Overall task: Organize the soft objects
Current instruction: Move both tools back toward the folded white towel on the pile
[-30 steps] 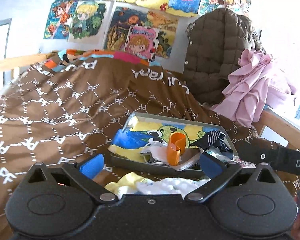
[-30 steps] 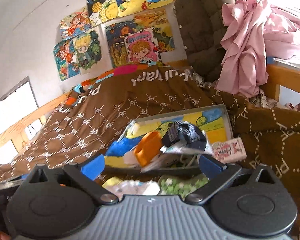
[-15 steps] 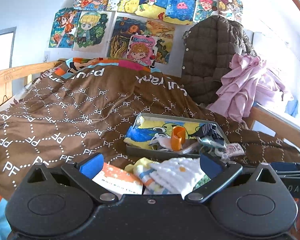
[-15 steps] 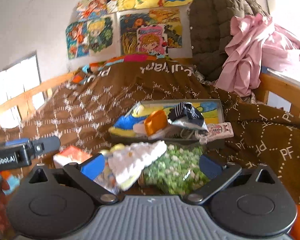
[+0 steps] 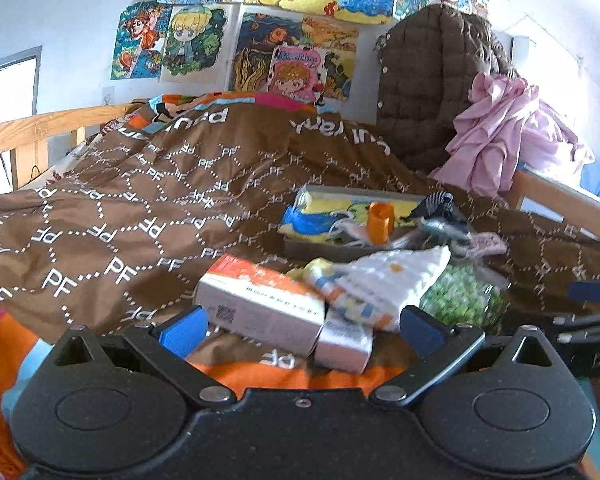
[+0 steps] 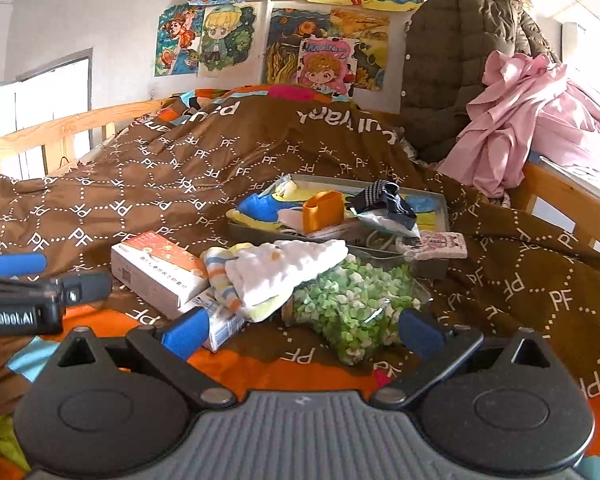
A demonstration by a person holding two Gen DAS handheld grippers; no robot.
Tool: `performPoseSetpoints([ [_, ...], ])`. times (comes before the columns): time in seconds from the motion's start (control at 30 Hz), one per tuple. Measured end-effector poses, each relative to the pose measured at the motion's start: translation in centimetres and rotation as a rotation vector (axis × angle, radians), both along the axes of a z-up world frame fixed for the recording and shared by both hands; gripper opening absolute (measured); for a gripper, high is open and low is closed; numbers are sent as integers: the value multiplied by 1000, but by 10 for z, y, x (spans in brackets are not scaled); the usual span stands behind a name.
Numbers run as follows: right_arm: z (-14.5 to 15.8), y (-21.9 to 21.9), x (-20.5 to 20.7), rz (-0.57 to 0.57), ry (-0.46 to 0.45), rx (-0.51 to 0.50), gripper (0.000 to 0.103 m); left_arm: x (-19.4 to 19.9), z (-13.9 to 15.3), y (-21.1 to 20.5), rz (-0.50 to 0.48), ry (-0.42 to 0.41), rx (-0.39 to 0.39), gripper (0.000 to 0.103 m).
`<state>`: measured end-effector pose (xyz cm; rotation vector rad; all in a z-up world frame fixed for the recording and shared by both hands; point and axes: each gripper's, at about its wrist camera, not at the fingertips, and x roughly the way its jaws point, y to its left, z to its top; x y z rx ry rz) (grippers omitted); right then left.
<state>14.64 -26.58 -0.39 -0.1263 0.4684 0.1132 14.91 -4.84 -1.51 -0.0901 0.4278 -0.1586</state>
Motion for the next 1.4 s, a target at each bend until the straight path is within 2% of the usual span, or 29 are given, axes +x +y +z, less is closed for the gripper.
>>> performPoseSetpoints([
  [0.13, -5, 2, 3, -3, -11, 14, 103, 2, -11, 8, -9, -1, 42, 102],
  [0.37, -14, -2, 10, -26, -66, 85, 103, 12, -24, 13, -33, -2, 62, 102],
  [0.5, -19, -2, 14, -46, -84, 99, 103, 21, -27, 10, -74, -36, 101, 102],
  [0.63, -25, 0, 17, -103, -127, 86, 103, 38, -26, 4, -138, -84, 177, 102],
  [0.87, -34, -6, 30, -166, -171, 83, 103, 72, -21, -3, -251, -120, 230, 102],
  [0.97, -38, -5, 37, -188, -180, 74, 103, 77, -22, -4, -228, -152, 257, 102],
  [1.03, -40, -5, 44, -192, -188, 69, 103, 83, -23, -3, -222, -140, 256, 102],
  [1.13, -43, -5, 56, -178, -187, 77, 103, 89, -26, -3, -266, -151, 266, 102],
  [1.2, -43, -4, 68, -173, -156, 94, 103, 92, -29, -5, -286, -151, 284, 102],
  [1.3, -37, -5, 86, -133, -146, 142, 103, 104, -29, -13, -304, -87, 281, 102],
  [1.4, -33, -5, 105, -102, -155, 115, 102, 115, -30, -20, -334, -63, 264, 102],
])
